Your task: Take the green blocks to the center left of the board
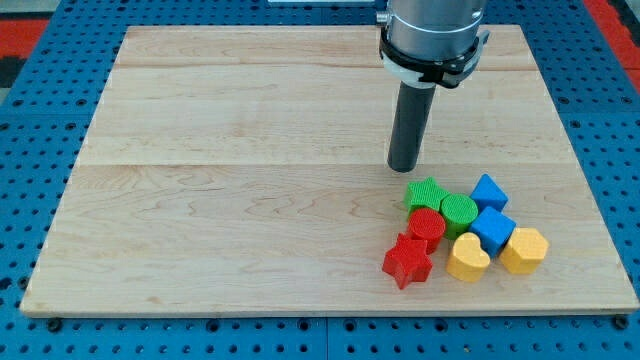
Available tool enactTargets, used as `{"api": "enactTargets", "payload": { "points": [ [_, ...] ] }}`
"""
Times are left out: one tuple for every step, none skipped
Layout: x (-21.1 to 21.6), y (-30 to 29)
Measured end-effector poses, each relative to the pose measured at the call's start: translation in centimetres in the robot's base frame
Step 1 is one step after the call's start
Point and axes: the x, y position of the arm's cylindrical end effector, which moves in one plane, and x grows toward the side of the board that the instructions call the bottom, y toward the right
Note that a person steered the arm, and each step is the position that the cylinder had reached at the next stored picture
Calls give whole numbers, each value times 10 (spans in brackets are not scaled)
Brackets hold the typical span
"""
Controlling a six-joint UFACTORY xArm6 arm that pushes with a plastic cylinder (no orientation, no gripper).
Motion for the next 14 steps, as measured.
{"api": "enactTargets", "payload": {
  "points": [
    [-1,11],
    [-19,14],
    [-53,84],
    [-10,193],
    [80,222],
    [113,185],
    [109,117],
    [90,71],
    [58,52],
    [32,-19],
    [25,-51],
    [-11,-46],
    [-14,-117],
    [-32,-199]
  ]
}}
